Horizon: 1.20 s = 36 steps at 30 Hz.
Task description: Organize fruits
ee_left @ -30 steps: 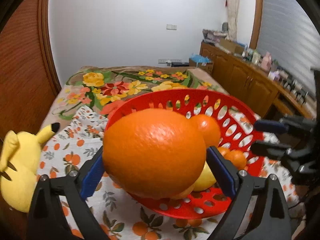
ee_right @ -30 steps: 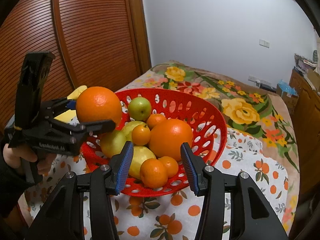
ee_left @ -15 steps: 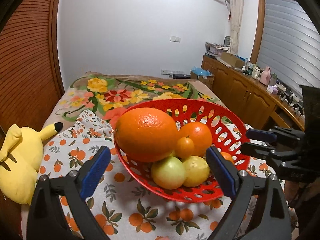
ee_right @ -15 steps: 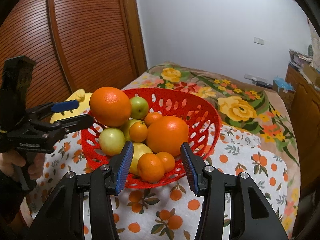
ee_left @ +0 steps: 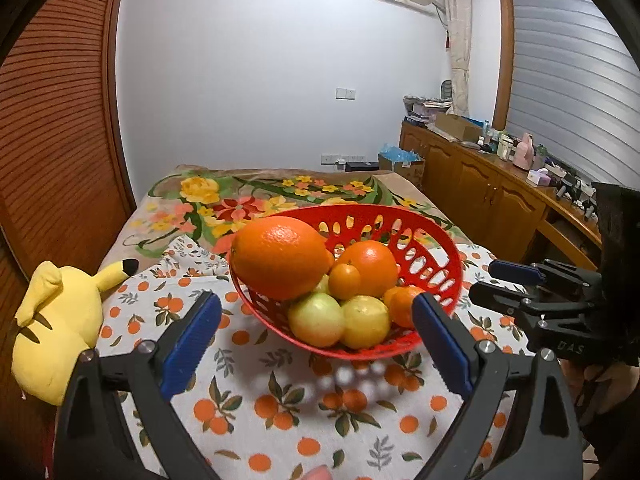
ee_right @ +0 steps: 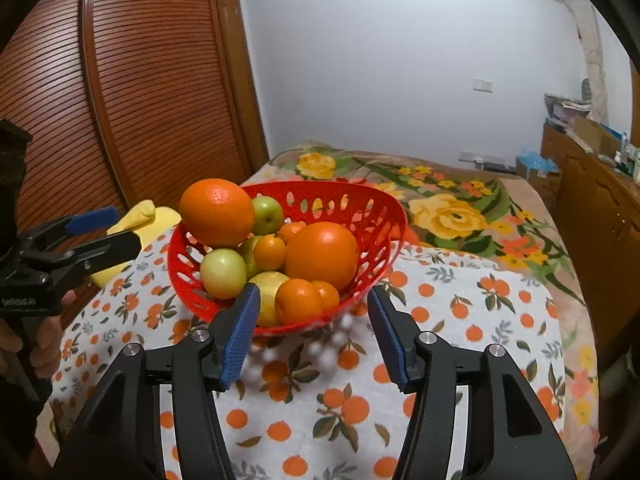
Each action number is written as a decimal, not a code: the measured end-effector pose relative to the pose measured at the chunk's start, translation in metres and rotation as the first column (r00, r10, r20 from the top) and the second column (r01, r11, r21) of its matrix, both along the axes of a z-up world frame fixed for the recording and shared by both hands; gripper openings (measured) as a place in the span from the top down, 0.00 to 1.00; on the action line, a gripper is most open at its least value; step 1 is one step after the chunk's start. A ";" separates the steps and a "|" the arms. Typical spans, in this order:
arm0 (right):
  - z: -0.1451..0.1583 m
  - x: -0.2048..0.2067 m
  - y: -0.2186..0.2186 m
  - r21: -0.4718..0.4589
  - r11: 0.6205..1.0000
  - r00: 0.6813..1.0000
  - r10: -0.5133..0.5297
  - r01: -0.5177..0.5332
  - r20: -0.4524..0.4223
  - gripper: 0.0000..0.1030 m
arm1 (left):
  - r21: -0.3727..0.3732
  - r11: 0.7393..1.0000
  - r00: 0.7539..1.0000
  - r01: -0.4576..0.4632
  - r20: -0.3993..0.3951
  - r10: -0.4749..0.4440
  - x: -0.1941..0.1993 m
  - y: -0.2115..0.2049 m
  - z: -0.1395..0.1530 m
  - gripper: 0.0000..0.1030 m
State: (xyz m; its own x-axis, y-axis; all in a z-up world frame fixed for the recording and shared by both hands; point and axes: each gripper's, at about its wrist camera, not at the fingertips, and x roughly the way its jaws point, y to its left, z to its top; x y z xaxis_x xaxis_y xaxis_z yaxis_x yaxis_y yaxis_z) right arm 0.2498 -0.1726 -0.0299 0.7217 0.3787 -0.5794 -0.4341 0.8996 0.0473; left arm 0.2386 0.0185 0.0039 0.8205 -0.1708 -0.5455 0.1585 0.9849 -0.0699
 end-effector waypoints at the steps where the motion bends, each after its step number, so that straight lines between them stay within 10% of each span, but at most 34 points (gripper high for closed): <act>1: 0.000 -0.004 -0.001 0.002 1.000 1.000 -0.007 0.007 0.005 0.39 | 0.001 1.000 1.000 0.003 0.001 -0.003 -0.004 -0.001 0.000 0.06; 11: 0.005 -0.041 -0.010 0.018 0.997 0.997 -0.070 0.069 0.043 0.15 | 0.040 0.999 0.999 0.001 0.035 -0.002 -0.050 -0.017 0.006 0.06; 36: -0.003 -0.091 -0.017 0.019 0.991 0.990 -0.134 0.133 0.048 0.01 | 0.017 0.999 0.999 -0.042 -0.030 0.042 -0.095 -0.030 -0.011 0.06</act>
State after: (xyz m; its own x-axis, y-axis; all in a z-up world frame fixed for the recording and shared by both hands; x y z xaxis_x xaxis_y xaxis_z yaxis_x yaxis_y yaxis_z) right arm 0.1590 -0.1892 -0.0333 0.7940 0.2856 -0.5367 -0.3122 0.9490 0.0433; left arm 0.1431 -0.0115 -0.0075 0.8100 -0.1273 -0.5725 0.1151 0.9917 -0.0577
